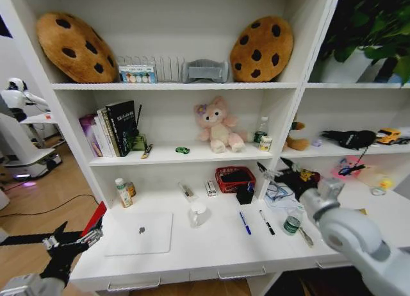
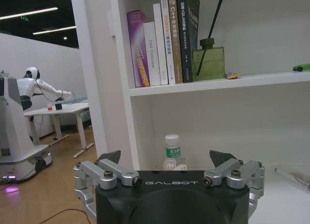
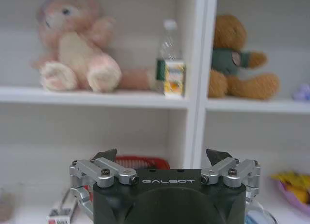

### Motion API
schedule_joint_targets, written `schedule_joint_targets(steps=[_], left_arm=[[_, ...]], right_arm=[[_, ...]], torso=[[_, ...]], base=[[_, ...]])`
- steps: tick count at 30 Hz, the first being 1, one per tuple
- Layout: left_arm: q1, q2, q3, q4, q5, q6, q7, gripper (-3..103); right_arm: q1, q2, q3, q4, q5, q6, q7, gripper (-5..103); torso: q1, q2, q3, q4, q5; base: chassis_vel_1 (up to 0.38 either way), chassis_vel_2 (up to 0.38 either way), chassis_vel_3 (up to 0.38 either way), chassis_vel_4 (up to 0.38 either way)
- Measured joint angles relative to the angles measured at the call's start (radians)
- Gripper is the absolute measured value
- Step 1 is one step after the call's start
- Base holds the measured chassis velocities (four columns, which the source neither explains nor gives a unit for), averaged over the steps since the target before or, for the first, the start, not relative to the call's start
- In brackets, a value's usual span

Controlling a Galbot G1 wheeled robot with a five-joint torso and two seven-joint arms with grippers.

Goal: Organize the objects on the table.

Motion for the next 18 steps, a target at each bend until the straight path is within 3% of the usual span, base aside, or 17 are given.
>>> schedule_joint_targets(steps=[4,6,18], left_arm=[[0.0,0.0,0.0,0.0,0.0,0.0,0.0,100],[0.0,0.0,0.0,0.0,0.0,0.0,0.0,100],[0.0,0.0,0.0,0.0,0.0,0.0,0.0,100]], right_arm=[[-0.005,0.051,-0.055,-0.069,-0.016,0.003,0.012,100],[0.039,0.078,-0.132,-0.166,0.0,0.003,0.032,100],[0.159,0.091,-0.262,-0.357,0.045,-0.025,0.028,100]], torso=[[0.0,0.0,0.0,0.0001,-0.0003],[0.0,0.0,0.0,0.0007,-0.0001],[0.0,0.0,0.0,0.0006,-0.0001]], base=[[0.0,0.0,0.0,0.0],[0.0,0.0,0.0,0.0],[0.0,0.0,0.0,0.0]])
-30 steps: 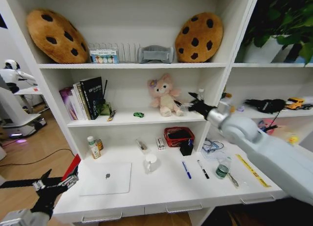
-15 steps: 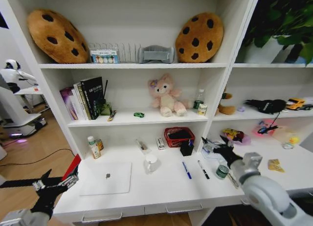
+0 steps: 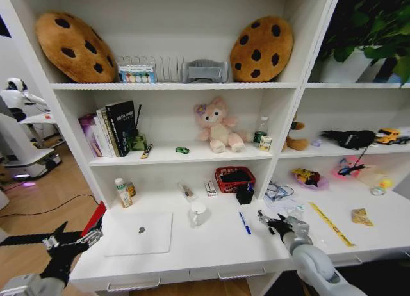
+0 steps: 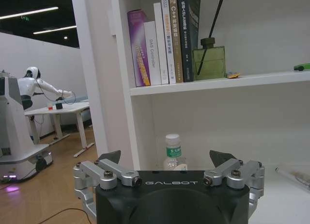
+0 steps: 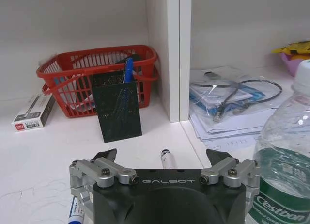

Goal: Organize the objects on the table.

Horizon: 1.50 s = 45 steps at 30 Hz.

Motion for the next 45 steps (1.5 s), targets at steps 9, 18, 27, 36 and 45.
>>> schedule_joint_targets(steps=[9,18,27,36,45], left_arm=[[0.0,0.0,0.0,0.0,0.0,0.0,0.0,100],[0.0,0.0,0.0,0.0,0.0,0.0,0.0,100],[0.0,0.0,0.0,0.0,0.0,0.0,0.0,100],[0.0,0.0,0.0,0.0,0.0,0.0,0.0,100],[0.0,0.0,0.0,0.0,0.0,0.0,0.0,100]], right_arm=[[0.103,-0.027,-0.154,-0.054,-0.079,-0.006,-0.092,100],[0.22,-0.025,-0.271,-0.13,-0.108,0.002,-0.114,99],[0.243,-0.022,-0.293,-0.166,-0.046,0.003,-0.106,85],[0.259,-0.013,-0.33,-0.198,-0.044,-0.004,-0.106,85],[0.297,-0.028,-0.366,-0.22,-0.018,-0.014,-0.103,84]], torso=[[0.0,0.0,0.0,-0.0002,-0.0002],[0.0,0.0,0.0,-0.0001,-0.0001],[0.0,0.0,0.0,-0.0001,-0.0002],[0.0,0.0,0.0,-0.0002,-0.0001],[0.0,0.0,0.0,-0.0002,-0.0001]], base=[[0.0,0.0,0.0,0.0],[0.0,0.0,0.0,0.0],[0.0,0.0,0.0,0.0],[0.0,0.0,0.0,0.0],[0.0,0.0,0.0,0.0]])
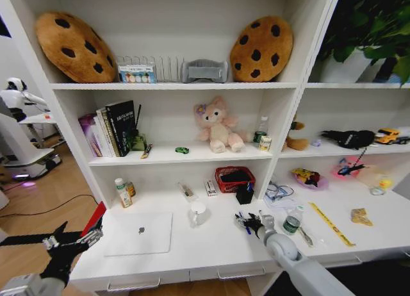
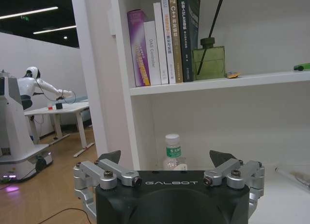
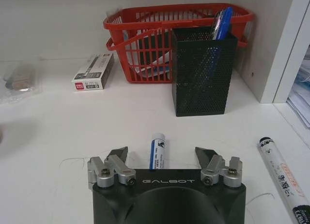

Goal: Organize the objects on the table.

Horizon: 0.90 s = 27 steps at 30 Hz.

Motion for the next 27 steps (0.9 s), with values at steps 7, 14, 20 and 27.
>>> schedule_joint_targets(steps=[7,14,20,27], left_arm=[[0.0,0.0,0.0,0.0,0.0,0.0,0.0,100],[0.0,0.0,0.0,0.0,0.0,0.0,0.0,100],[0.0,0.0,0.0,0.0,0.0,0.0,0.0,100],[0.0,0.0,0.0,0.0,0.0,0.0,0.0,100]], right_arm=[[-0.012,-0.013,0.005,0.0,-0.005,0.004,-0.021,57],[-0.011,-0.022,0.015,-0.006,0.02,0.002,-0.05,30],[-0.001,-0.02,0.016,-0.016,0.035,0.003,-0.059,12],[0.002,-0.022,0.03,-0.018,0.033,0.03,-0.092,12]], torso=[[0.0,0.0,0.0,0.0,-0.0001],[0.0,0.0,0.0,-0.0001,0.0001],[0.0,0.0,0.0,0.0,0.0002],[0.0,0.0,0.0,0.0,0.0003]], base=[[0.0,0.0,0.0,0.0],[0.0,0.0,0.0,0.0],[0.0,0.0,0.0,0.0],[0.0,0.0,0.0,0.0]])
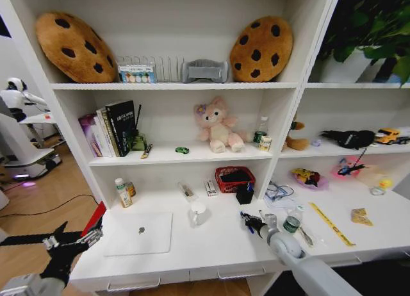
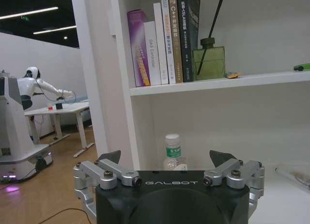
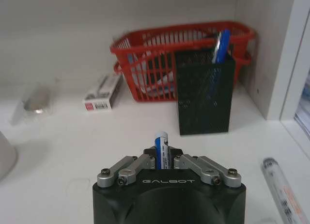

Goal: Organize the objects on the table.

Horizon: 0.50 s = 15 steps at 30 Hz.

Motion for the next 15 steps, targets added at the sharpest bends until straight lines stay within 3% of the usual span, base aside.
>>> schedule_joint_targets(steps=[4,5,6,7,8,9,10,11,13,15], left_arm=[[0.0,0.0,0.0,0.0,0.0,0.0,0.0,100],[0.0,0.0,0.0,0.0,0.0,0.0,0.0,100],[0.0,0.0,0.0,0.0,0.0,0.0,0.0,100],[0.0,0.0,0.0,0.0,0.0,0.0,0.0,100],[0.0,0.0,0.0,0.0,0.0,0.0,0.0,100],[0.0,0.0,0.0,0.0,0.0,0.0,0.0,100],[0.0,0.0,0.0,0.0,0.0,0.0,0.0,100],[0.0,0.0,0.0,0.0,0.0,0.0,0.0,100],[0.0,0.0,0.0,0.0,0.0,0.0,0.0,100],[0.0,0.0,0.0,0.0,0.0,0.0,0.0,100]], right_arm=[[0.0,0.0,0.003,0.001,0.0,0.007,-0.007,12],[0.0,-0.001,0.025,0.009,-0.005,0.085,-0.079,12],[0.0,-0.001,0.025,0.009,-0.005,0.085,-0.079,12],[0.001,-0.003,0.041,0.013,-0.024,0.152,-0.14,12],[0.022,-0.004,0.063,0.003,-0.067,0.266,-0.214,12],[0.022,-0.004,0.063,0.003,-0.067,0.266,-0.214,12],[0.097,0.0,0.063,-0.062,-0.085,0.414,-0.23,12],[0.097,0.0,0.063,-0.062,-0.085,0.414,-0.23,12],[0.2,0.036,0.021,-0.208,-0.121,0.503,-0.209,12],[0.223,0.046,0.008,-0.242,-0.137,0.522,-0.209,12]], torso=[[0.0,0.0,0.0,0.0,0.0],[0.0,0.0,0.0,-0.0001,-0.0002],[0.0,0.0,0.0,-0.0001,-0.0002],[0.0,0.0,0.0,0.0001,-0.0005],[0.0,0.0,0.0,-0.0001,-0.0003],[0.0,0.0,0.0,-0.0001,-0.0003],[0.0,0.0,0.0,0.0003,-0.0007],[0.0,0.0,0.0,0.0003,-0.0007],[0.0,0.0,0.0,0.0001,-0.0003],[0.0,0.0,0.0,0.0,-0.0001]], base=[[0.0,0.0,0.0,0.0],[0.0,0.0,0.0,0.0],[0.0,0.0,0.0,0.0],[0.0,0.0,0.0,0.0],[0.0,0.0,0.0,0.0],[0.0,0.0,0.0,0.0],[0.0,0.0,0.0,0.0],[0.0,0.0,0.0,0.0],[0.0,0.0,0.0,0.0],[0.0,0.0,0.0,0.0]])
